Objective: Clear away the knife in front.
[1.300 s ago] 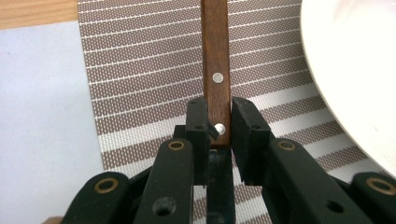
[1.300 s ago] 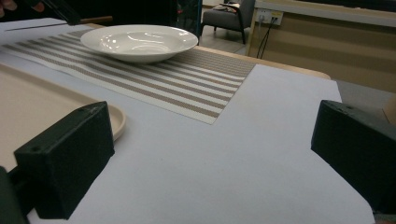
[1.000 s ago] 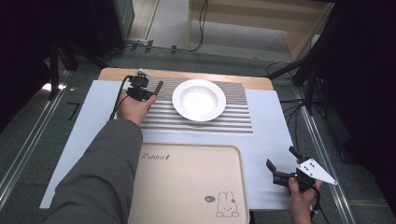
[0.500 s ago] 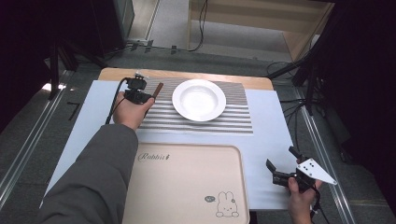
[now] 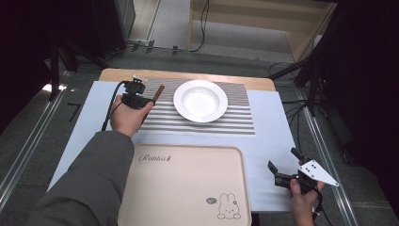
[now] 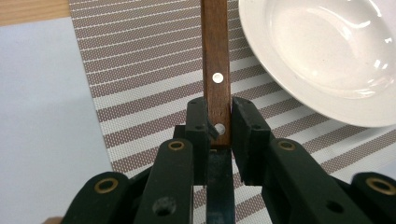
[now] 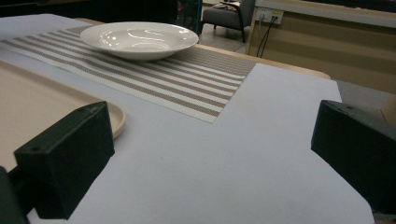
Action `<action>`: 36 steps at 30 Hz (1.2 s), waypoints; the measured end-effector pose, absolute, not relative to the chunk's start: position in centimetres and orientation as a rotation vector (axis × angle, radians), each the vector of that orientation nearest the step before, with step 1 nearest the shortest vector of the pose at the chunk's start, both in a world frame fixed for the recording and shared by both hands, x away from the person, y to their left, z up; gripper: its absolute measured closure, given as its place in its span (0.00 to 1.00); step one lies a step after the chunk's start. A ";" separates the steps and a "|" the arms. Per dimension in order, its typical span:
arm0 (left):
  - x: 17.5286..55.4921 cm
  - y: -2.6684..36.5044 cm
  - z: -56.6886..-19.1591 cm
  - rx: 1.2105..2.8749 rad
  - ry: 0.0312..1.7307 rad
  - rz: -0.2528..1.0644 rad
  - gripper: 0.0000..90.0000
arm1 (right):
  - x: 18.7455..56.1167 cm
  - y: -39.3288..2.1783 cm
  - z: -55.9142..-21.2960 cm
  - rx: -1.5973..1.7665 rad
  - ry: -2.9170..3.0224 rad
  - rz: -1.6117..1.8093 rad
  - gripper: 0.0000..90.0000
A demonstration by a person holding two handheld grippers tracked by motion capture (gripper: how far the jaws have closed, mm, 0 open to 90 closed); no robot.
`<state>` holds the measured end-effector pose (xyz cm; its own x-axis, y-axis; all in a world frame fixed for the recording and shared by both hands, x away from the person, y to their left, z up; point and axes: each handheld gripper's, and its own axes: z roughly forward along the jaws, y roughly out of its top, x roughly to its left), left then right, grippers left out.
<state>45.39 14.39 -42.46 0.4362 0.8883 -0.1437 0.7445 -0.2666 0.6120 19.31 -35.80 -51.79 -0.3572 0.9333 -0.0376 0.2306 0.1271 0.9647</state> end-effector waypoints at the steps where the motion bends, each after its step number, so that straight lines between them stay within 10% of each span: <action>1: 45.4 14.4 -42.5 2.077 1.367 0.303 0.86 | 19.3 -35.8 -51.8 1.137 1.705 1.271 0.00; 36: 37.4 15.2 -42.4 2.099 1.236 0.291 0.86 | 19.3 -35.7 -51.8 1.130 1.713 1.265 0.00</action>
